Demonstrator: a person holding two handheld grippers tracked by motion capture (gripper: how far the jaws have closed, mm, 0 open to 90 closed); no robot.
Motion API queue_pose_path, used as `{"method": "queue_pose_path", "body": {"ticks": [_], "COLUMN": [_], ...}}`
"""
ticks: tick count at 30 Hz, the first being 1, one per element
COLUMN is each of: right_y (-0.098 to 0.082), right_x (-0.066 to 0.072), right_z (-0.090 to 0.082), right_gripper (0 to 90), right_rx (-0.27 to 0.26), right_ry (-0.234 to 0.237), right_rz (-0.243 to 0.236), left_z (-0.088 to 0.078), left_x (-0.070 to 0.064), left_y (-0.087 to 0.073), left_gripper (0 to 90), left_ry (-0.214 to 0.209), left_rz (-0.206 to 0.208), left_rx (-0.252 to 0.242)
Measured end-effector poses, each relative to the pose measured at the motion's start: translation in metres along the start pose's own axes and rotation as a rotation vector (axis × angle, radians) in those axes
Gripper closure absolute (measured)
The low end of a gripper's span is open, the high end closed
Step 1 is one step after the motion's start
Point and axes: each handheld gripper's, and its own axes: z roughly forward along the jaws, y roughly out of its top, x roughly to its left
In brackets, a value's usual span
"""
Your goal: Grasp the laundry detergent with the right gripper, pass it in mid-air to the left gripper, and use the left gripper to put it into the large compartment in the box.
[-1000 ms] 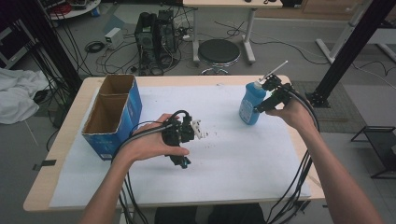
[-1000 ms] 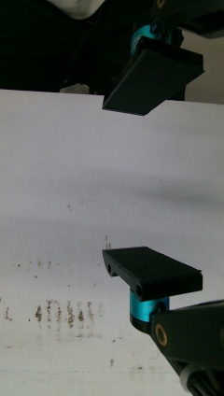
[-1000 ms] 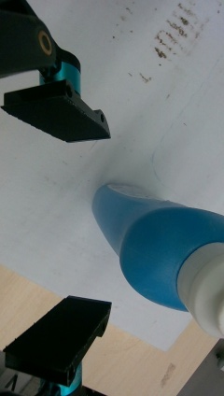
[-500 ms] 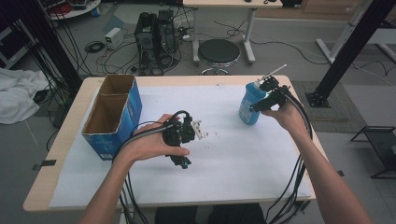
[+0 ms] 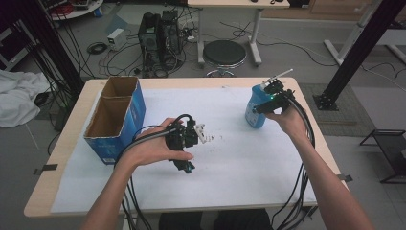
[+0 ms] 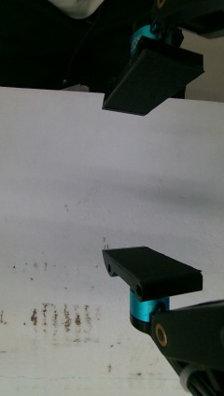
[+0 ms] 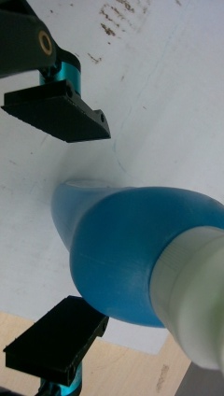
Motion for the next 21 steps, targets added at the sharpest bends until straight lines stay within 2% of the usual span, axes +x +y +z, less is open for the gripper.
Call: {"method": "queue_pose_path", "body": {"ticks": [2, 7, 12, 13, 16, 17, 21], "right_y": [-0.001, -0.001, 0.0, 0.0, 0.0, -0.001, -0.003], "right_x": [-0.002, -0.002, -0.001, -0.002, -0.001, -0.001, -0.001], "right_z": [0.002, 0.004, 0.007, 0.009, 0.01, 0.011, 0.017], "right_gripper": [13.9, 13.9, 13.9, 13.9, 13.9, 13.9, 13.9], "right_rx": [-0.018, -0.026, -0.021, -0.032, -0.031, -0.027, -0.043], "right_ry": [0.007, 0.003, 0.0, 0.001, -0.003, -0.001, -0.004], "right_rz": [-0.014, 0.009, 0.007, -0.006, 0.007, 0.012, 0.01], "left_z": [0.0, 0.001, 0.002, 0.002, 0.003, 0.002, 0.003], "left_x": [0.0, 0.0, 0.002, 0.001, 0.002, 0.003, 0.003], "left_y": [0.0, 0.0, 0.0, 0.0, 0.0, 0.0, -0.002], "left_gripper": [24.0, 24.0, 24.0, 24.0, 23.9, 24.0, 24.0], "left_ry": [0.003, 0.003, 0.0, 0.002, 0.002, 0.003, -0.001], "left_rz": [0.001, 0.001, 0.002, -0.004, -0.01, 0.001, -0.005], "left_rx": [0.0, 0.001, 0.003, 0.0, -0.004, 0.007, 0.008]}}
